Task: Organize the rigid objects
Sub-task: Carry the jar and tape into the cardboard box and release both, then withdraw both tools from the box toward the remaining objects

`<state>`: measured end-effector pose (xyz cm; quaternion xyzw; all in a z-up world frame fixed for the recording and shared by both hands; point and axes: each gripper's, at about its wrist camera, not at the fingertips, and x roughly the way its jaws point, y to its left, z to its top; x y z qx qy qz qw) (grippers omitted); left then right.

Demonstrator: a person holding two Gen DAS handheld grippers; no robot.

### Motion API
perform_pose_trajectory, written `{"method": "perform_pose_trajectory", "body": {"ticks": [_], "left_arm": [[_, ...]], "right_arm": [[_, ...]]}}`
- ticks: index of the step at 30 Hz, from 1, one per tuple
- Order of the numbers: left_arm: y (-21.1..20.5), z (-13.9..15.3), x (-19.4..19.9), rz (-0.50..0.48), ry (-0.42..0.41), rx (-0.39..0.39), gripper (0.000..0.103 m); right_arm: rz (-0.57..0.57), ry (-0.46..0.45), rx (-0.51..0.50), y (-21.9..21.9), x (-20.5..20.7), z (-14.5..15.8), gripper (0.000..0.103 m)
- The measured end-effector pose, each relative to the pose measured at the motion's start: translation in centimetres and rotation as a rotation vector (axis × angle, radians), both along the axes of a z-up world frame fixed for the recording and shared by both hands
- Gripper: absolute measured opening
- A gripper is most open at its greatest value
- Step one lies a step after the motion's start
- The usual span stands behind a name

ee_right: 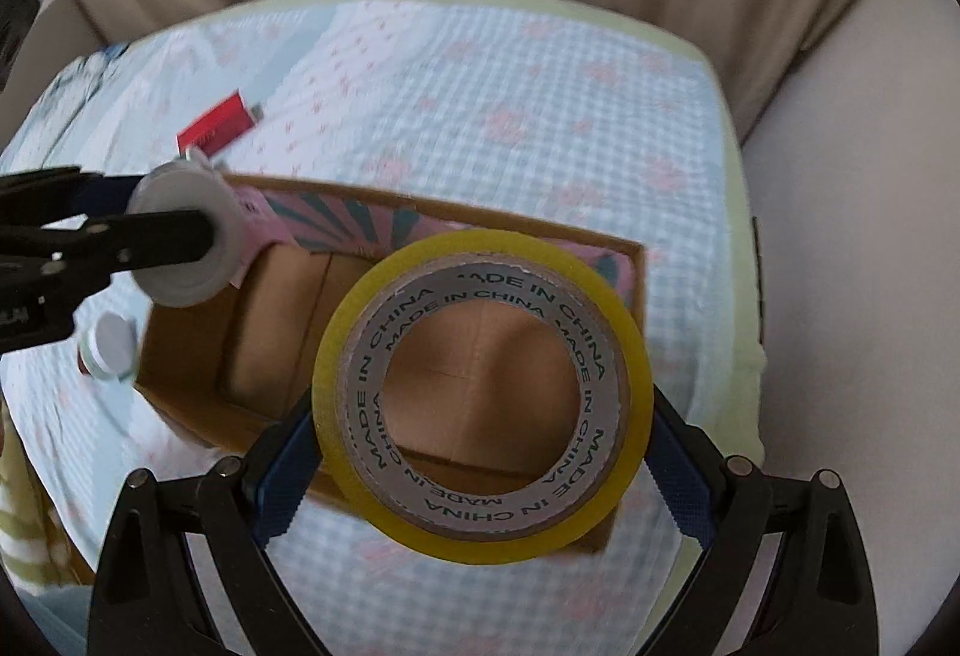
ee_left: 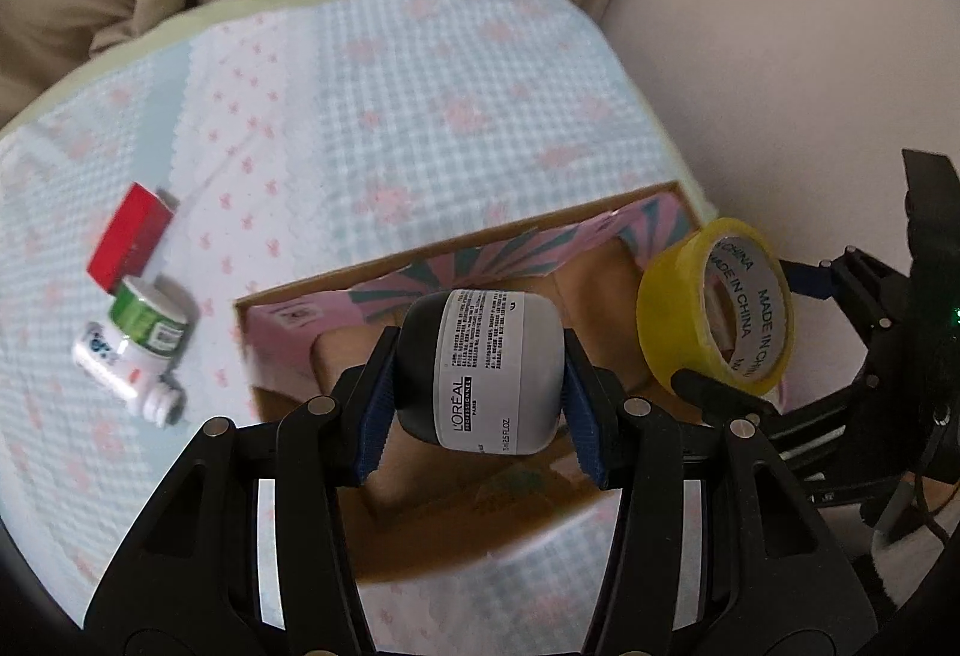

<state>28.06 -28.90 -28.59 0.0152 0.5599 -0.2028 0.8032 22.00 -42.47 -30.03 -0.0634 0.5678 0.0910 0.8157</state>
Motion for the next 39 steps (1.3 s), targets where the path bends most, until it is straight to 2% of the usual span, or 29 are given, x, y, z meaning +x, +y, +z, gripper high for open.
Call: {"method": "perform_pose_trajectory", "body": {"ticks": [4,11,16,20,21,22,23,24,27,28,31,39], "left_arm": [[-1.4,-3.4,1.1,-0.004,0.040,0.036,0.046],[-2.7,-8.6,2.0,-0.031,0.119,0.112,0.046],[-2.5,-10.3,1.8,-0.034,0.152,0.135,0.046],[-2.7,-10.1,2.2,-0.040,0.148,0.177,0.047],[-2.7,-9.8,2.2,-0.042,0.136,0.185,0.054],[-2.6,-9.3,2.2,-0.044,0.123,0.186,0.088],[-2.5,-9.1,2.2,-0.045,0.119,0.187,0.103],[-2.2,-8.7,2.1,-0.042,0.111,0.183,0.103],[-1.5,-8.3,2.0,-0.033,0.115,0.182,0.103],[-1.3,-8.2,1.9,-0.032,0.118,0.181,0.103],[-1.1,-7.9,1.3,-0.034,0.123,0.190,0.103],[-0.4,-5.3,-0.4,-0.043,0.090,0.173,0.103]], "right_arm": [[0.045,0.023,-0.012,0.2,1.3,-2.7,0.095],[0.141,0.035,-0.066,1.1,2.2,-5.8,0.095],[0.164,0.060,-0.040,1.2,2.6,-7.3,0.095],[0.167,0.043,-0.018,1.4,3.0,-7.3,0.096],[0.156,0.049,-0.020,1.5,3.2,-7.3,0.096],[0.149,0.065,-0.027,1.6,3.3,-7.5,0.096],[0.151,0.090,-0.021,1.6,3.4,-7.7,0.098],[0.152,0.092,-0.013,1.8,3.5,-7.6,0.103],[0.174,-0.026,-0.020,1.7,2.9,-6.0,0.103],[0.179,-0.037,-0.034,1.7,2.7,-5.8,0.103],[0.171,-0.030,-0.060,1.4,2.5,-5.5,0.103],[0.097,-0.029,-0.032,0.3,1.1,-3.4,0.103]]}}
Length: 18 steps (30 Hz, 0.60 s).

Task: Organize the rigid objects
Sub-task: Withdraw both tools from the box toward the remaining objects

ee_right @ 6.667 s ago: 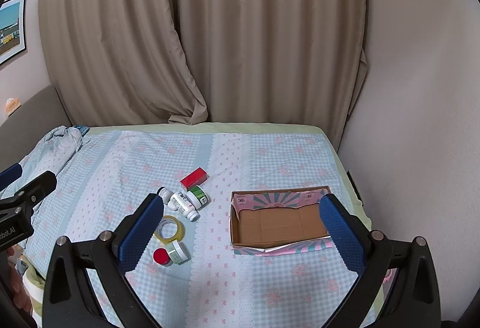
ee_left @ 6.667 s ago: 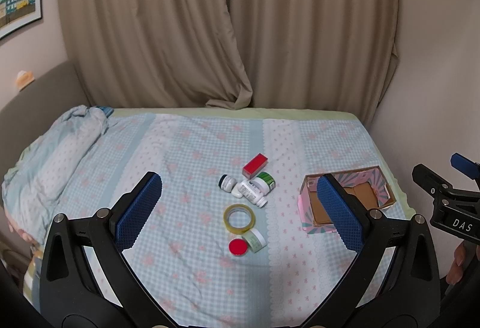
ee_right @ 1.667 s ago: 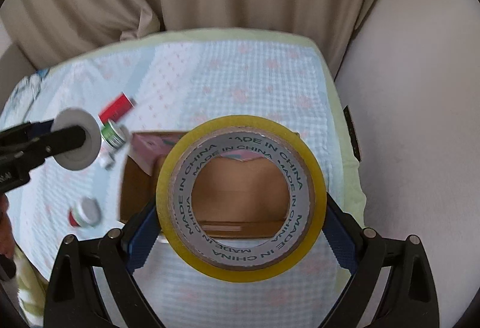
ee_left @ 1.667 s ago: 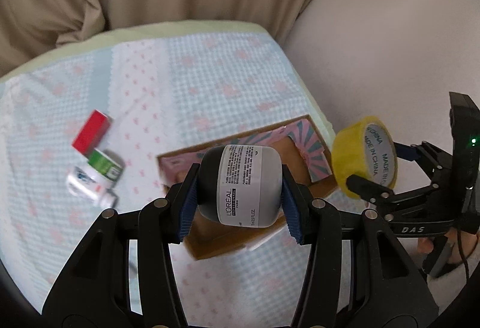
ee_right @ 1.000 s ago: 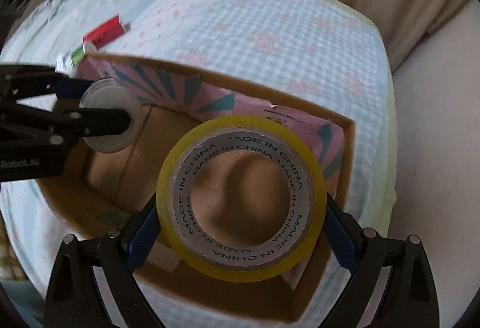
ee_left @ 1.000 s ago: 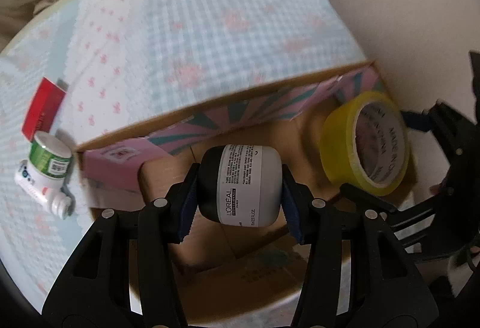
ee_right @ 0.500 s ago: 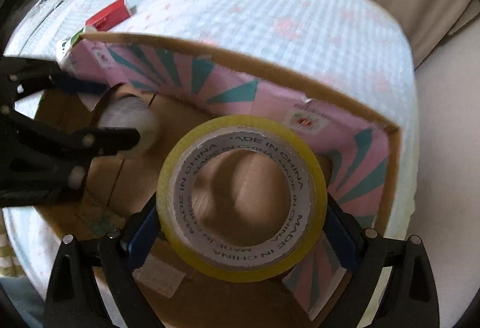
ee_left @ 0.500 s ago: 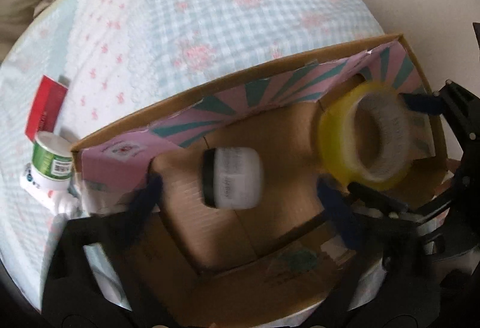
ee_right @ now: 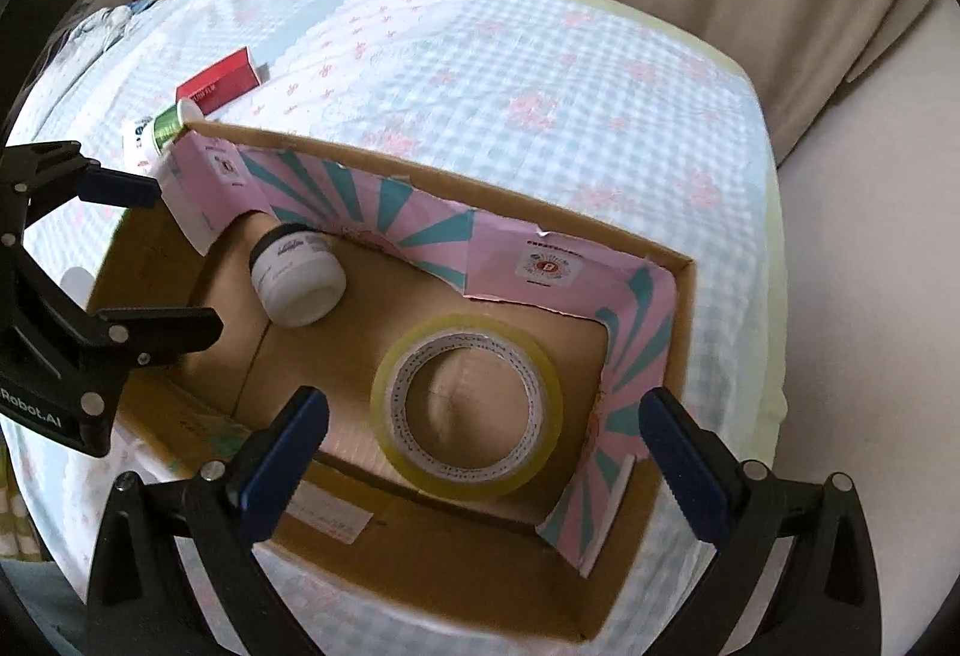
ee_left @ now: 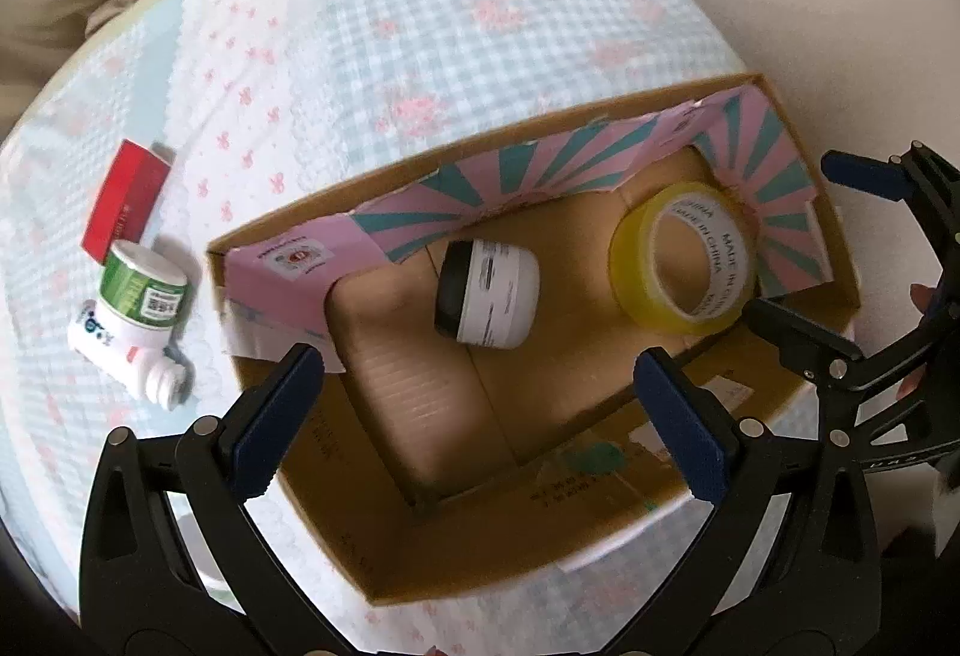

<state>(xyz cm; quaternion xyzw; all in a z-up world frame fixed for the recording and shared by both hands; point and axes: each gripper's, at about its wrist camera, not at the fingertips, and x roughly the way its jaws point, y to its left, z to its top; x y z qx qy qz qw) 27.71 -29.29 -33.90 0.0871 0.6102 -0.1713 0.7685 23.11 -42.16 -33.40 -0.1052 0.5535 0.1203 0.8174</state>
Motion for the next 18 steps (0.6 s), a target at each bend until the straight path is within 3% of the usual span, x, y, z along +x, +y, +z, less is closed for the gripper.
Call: {"method": "perform_pose_trajectory", "body": {"ticks": [10,18], "left_arm": [[2.2,6.5,-2.9,-0.008,-0.097,-0.028,0.103],[7.8,12.7,-7.4,0.012,-0.165,-0.039,0.103]], "right_arm": [[-0.045,-0.029,0.007,0.8,-2.0,4.9,0.103],[-0.081,-0.094,0.060,3.3,-4.9,11.5,0.103]]}}
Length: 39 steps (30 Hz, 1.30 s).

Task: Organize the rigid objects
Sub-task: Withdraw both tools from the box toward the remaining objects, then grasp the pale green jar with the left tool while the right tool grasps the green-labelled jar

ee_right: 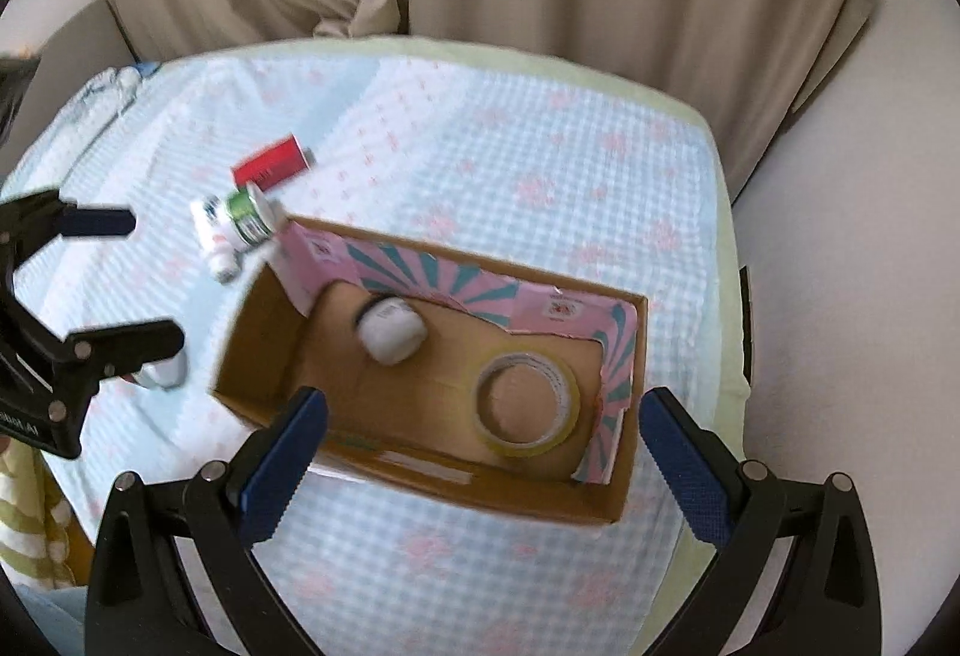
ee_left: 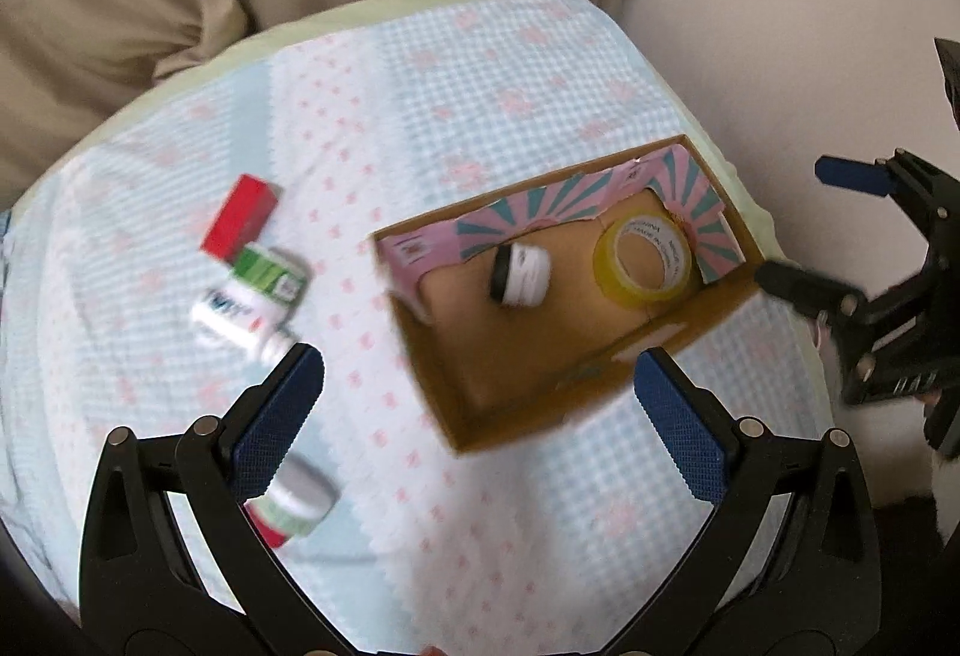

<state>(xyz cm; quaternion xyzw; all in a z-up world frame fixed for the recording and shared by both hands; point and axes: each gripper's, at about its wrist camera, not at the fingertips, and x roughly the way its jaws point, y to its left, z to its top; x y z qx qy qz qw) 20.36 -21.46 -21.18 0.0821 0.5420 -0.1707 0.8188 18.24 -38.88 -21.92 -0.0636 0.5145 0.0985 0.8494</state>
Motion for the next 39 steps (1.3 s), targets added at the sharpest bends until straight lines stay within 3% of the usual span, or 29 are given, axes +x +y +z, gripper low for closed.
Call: {"method": "perform_pose_trajectory", "body": {"ticks": [7,16,23,28,32,39], "left_arm": [[7.1,2.7,-4.4,0.014,-0.053,0.023,0.103],[15.3,2.0,-8.0,-0.039,-0.053,0.067,0.103],[18.7,-2.6,-8.8,-0.102,-0.007,0.098,0.103],[18.8,-6.8,-8.1,-0.150,0.040,0.142,0.103],[18.1,-10.8,-7.0,-0.206,0.064,0.203,0.103],[17.4,-15.8,-4.5,-0.266,0.120,0.237,0.103]], "right_arm": [[-0.004,-0.040,0.034,4.3,-2.0,4.2,0.103],[0.037,-0.054,0.049,11.7,-2.0,6.0,0.103],[0.113,-0.041,0.054,16.5,0.0,4.2,0.103],[0.176,-0.021,0.050,19.1,2.3,2.1,0.103],[0.230,-0.002,0.031,21.3,4.7,-0.5,0.103],[0.313,0.072,-0.008,25.0,10.2,-6.2,0.103]]}}
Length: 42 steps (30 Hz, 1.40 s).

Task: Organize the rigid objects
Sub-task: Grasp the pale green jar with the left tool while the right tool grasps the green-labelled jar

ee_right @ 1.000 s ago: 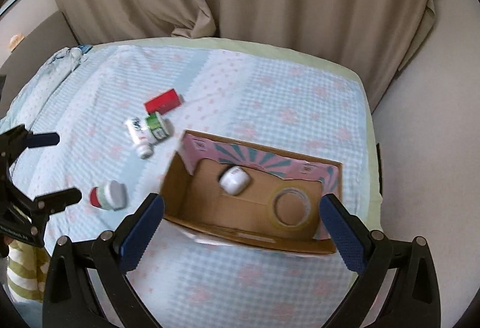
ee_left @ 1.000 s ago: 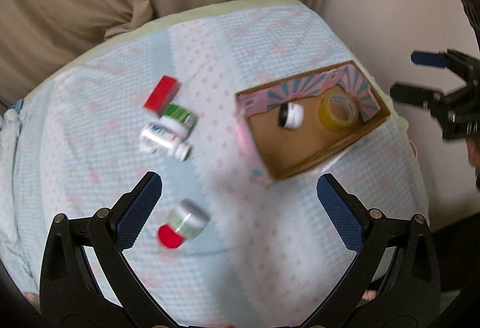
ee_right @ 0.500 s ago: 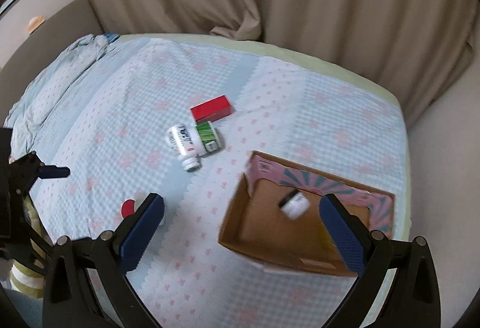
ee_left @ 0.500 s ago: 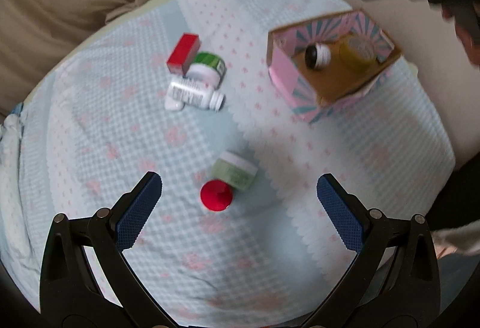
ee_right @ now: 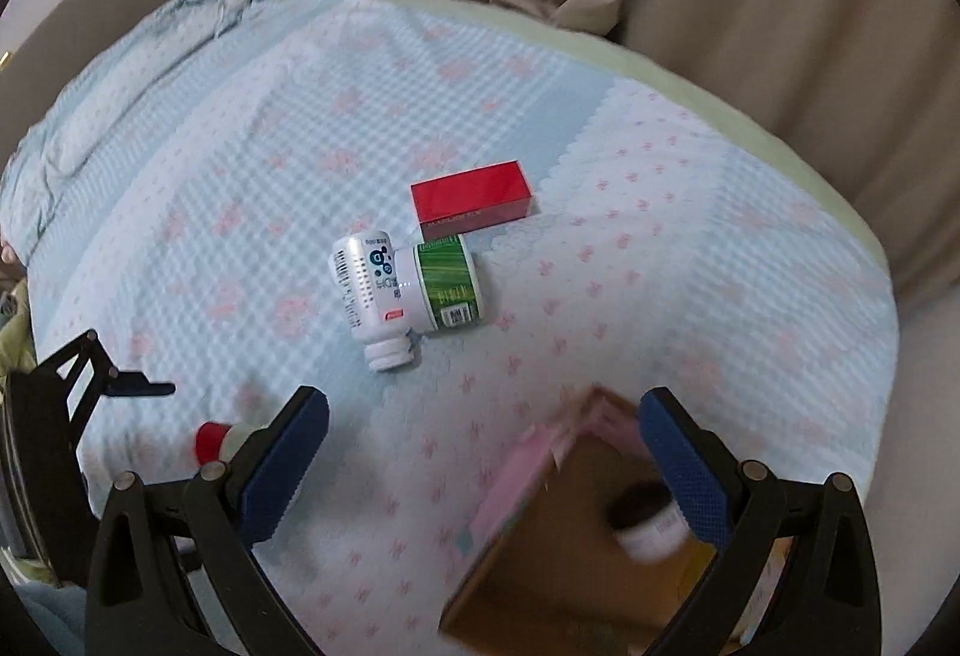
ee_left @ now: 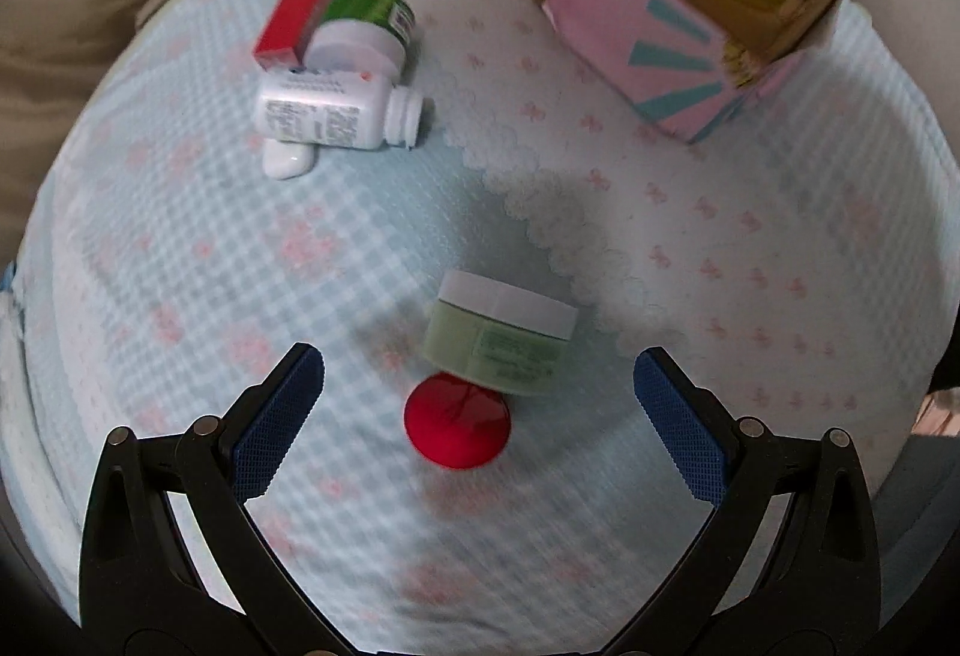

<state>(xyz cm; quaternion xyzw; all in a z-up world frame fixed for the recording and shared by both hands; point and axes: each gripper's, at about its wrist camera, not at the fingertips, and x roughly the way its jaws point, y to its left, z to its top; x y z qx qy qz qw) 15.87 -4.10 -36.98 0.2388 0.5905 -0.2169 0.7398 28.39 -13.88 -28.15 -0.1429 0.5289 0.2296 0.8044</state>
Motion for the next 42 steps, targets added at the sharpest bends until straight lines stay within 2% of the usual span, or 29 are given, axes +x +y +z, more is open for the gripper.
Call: {"method": "perform_pose_trajectory", "body": {"ticks": [5,10,12,16,19,23,31,33,35,36,42], "left_arm": [[-0.1,-2.8,1.2,-0.013,0.059,0.007,0.103],[-0.3,-4.3,1.9,-0.036,0.079,0.008,0.103],[-0.4,-4.8,2.3,-0.044,0.087,0.008,0.102],[-0.6,-6.0,3.0,-0.048,0.120,-0.001,0.096],[-1.0,-6.6,3.0,-0.066,0.135,-0.011,0.088],[-2.4,-7.7,2.3,-0.102,0.162,-0.001,0.072],[-3.6,-8.3,2.1,-0.107,0.153,-0.002,0.072],[-3.5,-8.2,2.1,-0.111,0.151,-0.003,0.072],[-3.1,-7.8,2.3,-0.115,0.149,-0.005,0.071],[-2.8,-7.8,2.4,-0.115,0.149,-0.007,0.071],[-2.1,-7.4,2.3,-0.097,0.142,-0.018,0.071]], "right_arm": [[0.048,0.049,-0.011,2.6,3.3,-3.6,0.103],[0.094,0.100,-0.045,4.8,6.2,-7.2,0.103],[0.109,0.124,-0.055,5.4,7.1,-8.6,0.099],[0.139,0.162,-0.076,6.2,8.4,-10.7,0.097],[0.164,0.165,-0.087,6.7,8.6,-11.6,0.095],[0.199,0.172,-0.097,7.4,8.6,-12.5,0.080],[0.216,0.186,-0.102,8.6,9.6,-13.8,0.073],[0.215,0.202,-0.107,9.1,9.9,-14.5,0.068],[0.212,0.222,-0.092,9.4,10.2,-15.0,0.056],[0.210,0.237,-0.081,9.6,10.3,-15.2,0.053],[0.174,0.220,-0.079,9.8,10.0,-15.1,0.053]]}}
